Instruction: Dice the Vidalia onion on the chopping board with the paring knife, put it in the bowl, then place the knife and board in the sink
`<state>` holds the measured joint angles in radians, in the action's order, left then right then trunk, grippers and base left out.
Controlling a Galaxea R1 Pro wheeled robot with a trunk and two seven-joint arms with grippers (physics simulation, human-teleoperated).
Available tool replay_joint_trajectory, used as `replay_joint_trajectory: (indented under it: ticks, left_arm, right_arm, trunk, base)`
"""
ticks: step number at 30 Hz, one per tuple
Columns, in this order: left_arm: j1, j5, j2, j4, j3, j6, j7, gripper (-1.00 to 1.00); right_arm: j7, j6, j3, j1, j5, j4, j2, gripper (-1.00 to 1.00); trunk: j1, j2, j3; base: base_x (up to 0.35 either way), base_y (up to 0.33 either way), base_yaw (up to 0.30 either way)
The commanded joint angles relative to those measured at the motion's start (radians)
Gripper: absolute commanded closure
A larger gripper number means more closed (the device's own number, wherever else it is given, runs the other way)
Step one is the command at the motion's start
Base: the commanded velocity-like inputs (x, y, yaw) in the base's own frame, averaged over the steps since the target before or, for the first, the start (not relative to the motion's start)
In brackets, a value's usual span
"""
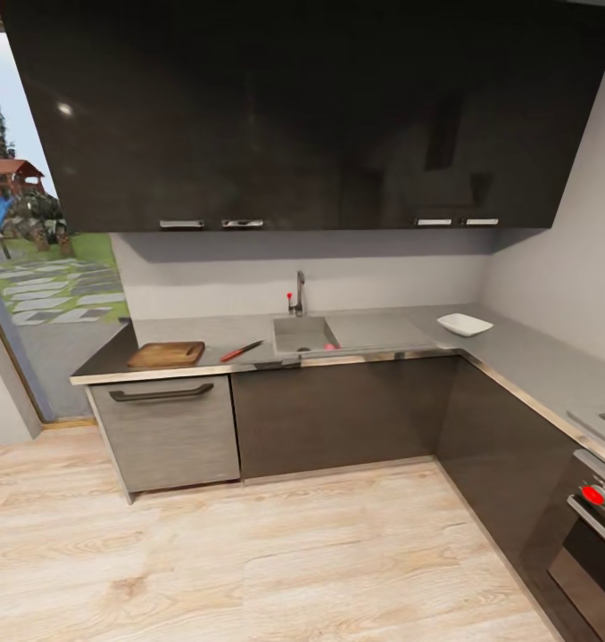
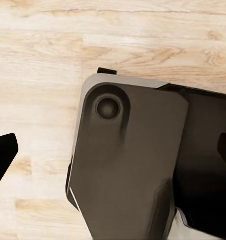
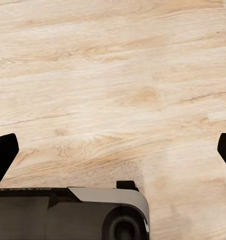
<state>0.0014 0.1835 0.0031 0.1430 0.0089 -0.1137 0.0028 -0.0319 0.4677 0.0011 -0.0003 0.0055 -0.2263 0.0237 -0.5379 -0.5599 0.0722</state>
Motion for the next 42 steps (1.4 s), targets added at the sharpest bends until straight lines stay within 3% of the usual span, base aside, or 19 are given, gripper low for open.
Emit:
replay_joint_trajectory:
  ticks: [1,23,42]
  left_arm:
    - [0.000,0.005,0.000,0.001,0.000,-0.001,0.000,-1.00]
    - [0.000,0.005,0.000,0.001,0.000,-0.001,0.000,-1.00]
    - [0.000,0.005,0.000,0.001,0.000,-0.001,0.000,-1.00]
  right_arm:
    - [-0.003,0.002,0.000,0.000,0.001,-0.001,0.001,-1.00]
    - [-0.003,0.002,0.000,0.000,0.001,-0.001,0.001,-1.00]
    - [-0.003,0.002,0.000,0.000,0.001,-0.001,0.001,-1.00]
  trunk:
    - [0.004,0.006,-0.002]
    - [0.088,0.160,-0.071]
    - [0.088,0.160,-0.071]
  base:
    - [0.000,0.000,0.000]
    - [0.000,0.000,0.000]
    - [0.000,0.000,0.000]
